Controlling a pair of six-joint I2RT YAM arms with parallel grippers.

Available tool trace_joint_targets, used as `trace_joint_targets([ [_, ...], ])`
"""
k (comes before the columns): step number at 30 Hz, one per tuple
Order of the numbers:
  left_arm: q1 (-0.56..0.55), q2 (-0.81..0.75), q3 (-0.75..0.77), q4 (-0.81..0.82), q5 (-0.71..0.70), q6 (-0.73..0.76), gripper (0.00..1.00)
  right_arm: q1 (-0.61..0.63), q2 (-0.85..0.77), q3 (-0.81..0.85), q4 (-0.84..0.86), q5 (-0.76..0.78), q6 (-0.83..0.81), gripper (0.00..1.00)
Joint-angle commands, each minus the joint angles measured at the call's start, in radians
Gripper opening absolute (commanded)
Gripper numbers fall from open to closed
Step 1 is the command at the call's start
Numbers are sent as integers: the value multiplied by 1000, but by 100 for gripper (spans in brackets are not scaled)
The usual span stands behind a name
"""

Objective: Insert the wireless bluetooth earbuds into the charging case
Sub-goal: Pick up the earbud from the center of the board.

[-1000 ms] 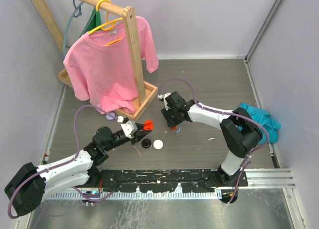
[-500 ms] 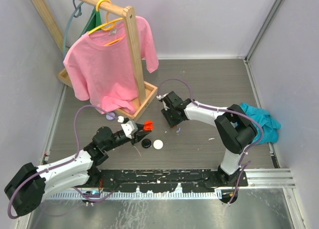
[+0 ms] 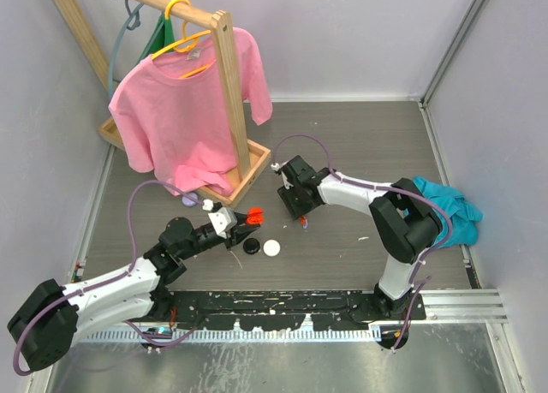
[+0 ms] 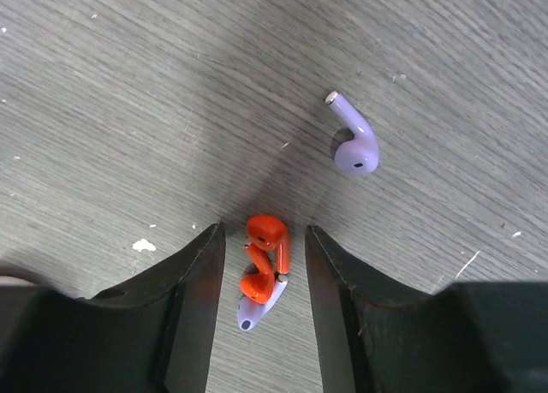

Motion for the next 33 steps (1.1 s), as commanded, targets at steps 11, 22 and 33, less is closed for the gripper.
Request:
trace_joint_targets([
  [11,-5,0,28,36,13,10,0,1,-47,41,-27,14,-13,41],
  [22,-4,3,30,35,20,9,0,1,18,61,-24,4,-19,37],
  [33,-4,-5,30,30,13,10,0,2,15,65,-38,40,-16,21],
])
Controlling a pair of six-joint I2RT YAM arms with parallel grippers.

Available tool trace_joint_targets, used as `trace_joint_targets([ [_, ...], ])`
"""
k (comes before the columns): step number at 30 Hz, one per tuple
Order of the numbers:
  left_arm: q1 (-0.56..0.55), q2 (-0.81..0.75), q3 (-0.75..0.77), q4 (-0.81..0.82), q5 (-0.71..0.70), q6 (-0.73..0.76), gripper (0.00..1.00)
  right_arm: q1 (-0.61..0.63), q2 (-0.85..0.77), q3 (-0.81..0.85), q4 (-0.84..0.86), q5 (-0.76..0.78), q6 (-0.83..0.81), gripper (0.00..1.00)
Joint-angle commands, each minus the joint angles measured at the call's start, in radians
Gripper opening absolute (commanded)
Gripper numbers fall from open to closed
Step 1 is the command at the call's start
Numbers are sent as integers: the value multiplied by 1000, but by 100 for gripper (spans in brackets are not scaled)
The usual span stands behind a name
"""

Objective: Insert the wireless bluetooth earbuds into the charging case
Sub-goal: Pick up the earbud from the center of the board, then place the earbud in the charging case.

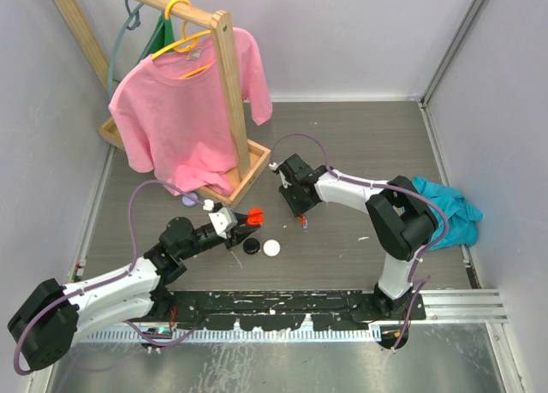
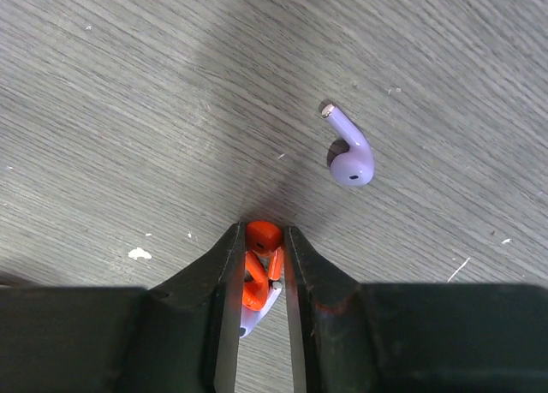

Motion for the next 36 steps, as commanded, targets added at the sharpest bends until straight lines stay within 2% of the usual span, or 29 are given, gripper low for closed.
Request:
trace_joint_targets([
  [1,-4,-11,30,32,3,10,0,1,-26,23,-3,30,0,20],
  [15,-5,-23,7,79,-44,-11,0,107,-299,-16,139,131,54,17],
  [30,-5,-73,-43,158,-91,-24,0,380,-595,-180,507,318,116,17],
  [36,-4,-76,-56,190,-108,-33,0,428,-685,-270,634,294,130,17],
])
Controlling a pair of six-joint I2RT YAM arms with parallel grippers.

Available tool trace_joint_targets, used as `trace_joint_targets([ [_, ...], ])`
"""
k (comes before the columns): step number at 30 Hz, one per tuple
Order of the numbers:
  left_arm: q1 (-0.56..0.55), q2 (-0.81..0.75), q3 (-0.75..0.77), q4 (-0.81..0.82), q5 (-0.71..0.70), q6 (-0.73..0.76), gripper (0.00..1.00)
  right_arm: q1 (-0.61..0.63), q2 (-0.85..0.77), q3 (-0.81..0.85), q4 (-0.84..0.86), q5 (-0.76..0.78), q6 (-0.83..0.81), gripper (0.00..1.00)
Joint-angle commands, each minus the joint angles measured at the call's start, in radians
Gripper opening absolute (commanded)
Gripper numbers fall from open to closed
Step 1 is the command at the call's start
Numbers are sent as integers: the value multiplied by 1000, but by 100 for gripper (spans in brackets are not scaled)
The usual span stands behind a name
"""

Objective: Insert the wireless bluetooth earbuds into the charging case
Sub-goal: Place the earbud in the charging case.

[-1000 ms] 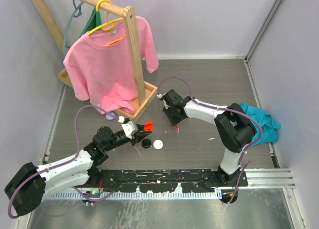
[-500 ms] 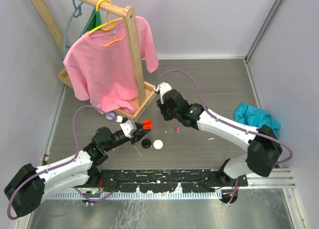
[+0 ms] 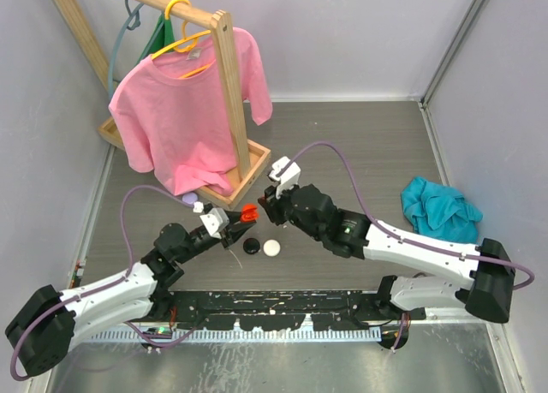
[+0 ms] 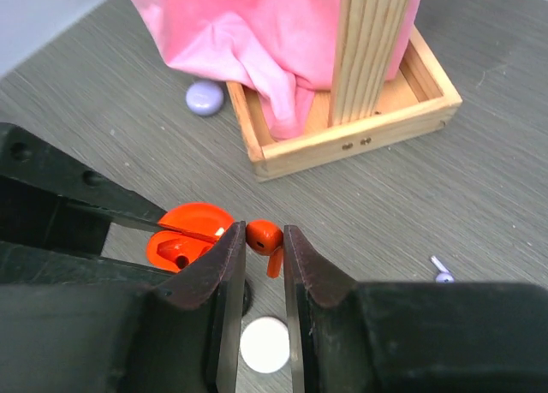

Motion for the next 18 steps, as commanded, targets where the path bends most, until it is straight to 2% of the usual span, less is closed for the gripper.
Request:
trace_joint_targets([
  [1,-4,-16,-8,121,-26,-7,0,23,-77,-58,196,-1,27,17],
  [8,-5,-18,-21,161,-12,-21,0,42,-138,-209,436,-95,71,17],
  [18,-5,11,-24,221,24,-45,0,55,-110,-323,740,-180,89,17],
])
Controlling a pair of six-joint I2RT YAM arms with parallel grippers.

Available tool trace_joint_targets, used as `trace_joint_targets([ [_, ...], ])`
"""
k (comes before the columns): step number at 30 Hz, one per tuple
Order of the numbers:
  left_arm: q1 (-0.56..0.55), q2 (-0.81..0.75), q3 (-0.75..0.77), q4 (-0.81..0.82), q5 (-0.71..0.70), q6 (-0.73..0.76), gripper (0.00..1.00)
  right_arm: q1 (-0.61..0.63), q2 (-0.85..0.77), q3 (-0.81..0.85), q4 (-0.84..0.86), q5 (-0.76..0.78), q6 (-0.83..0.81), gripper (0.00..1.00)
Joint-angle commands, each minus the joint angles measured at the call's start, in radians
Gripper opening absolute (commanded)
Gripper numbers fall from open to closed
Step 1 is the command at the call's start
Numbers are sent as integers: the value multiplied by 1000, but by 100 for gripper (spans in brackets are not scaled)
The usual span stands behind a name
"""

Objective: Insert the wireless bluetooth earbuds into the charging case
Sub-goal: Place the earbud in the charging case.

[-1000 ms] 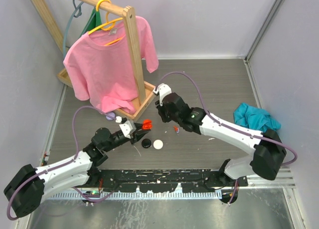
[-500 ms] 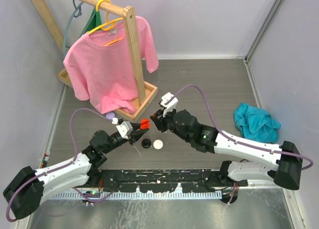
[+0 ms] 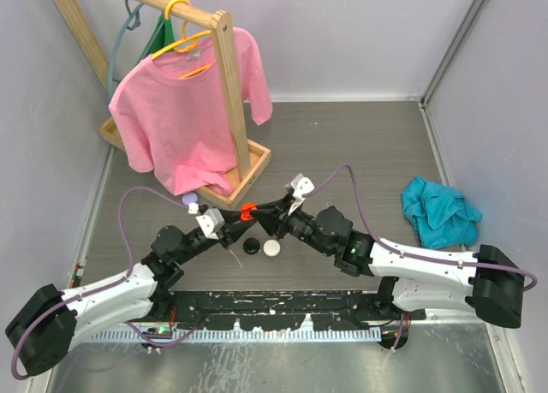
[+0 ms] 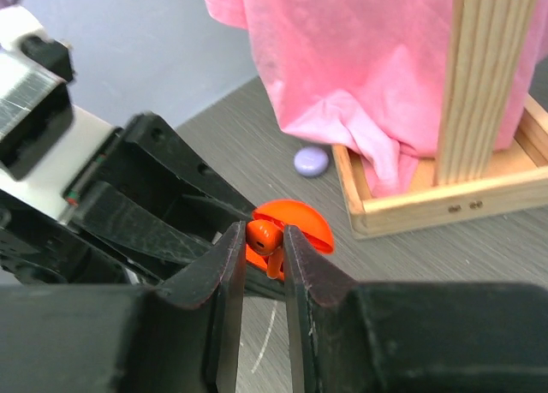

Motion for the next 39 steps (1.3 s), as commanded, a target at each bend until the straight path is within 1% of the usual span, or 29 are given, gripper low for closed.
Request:
trace_joint_targets([
  [1,-5,16,0,123,19,-12,0,7,11,-14,234,-40,17,17],
  [5,-4,30,-1,150,43,-23,0,8,20,-49,303,-25,13,17],
  [12,-5,-38,-16,136,30,-32,0,9,22,-99,383,-7,5,16],
  [21,-5,-64,-19,134,38,-46,0,9,58,-131,482,-35,30,16],
  [26,-5,-66,-20,137,50,-53,0,10,58,-133,506,-39,27,16],
  [39,-5,-113,-38,173,26,-87,0,10,104,-148,561,-76,55,16],
])
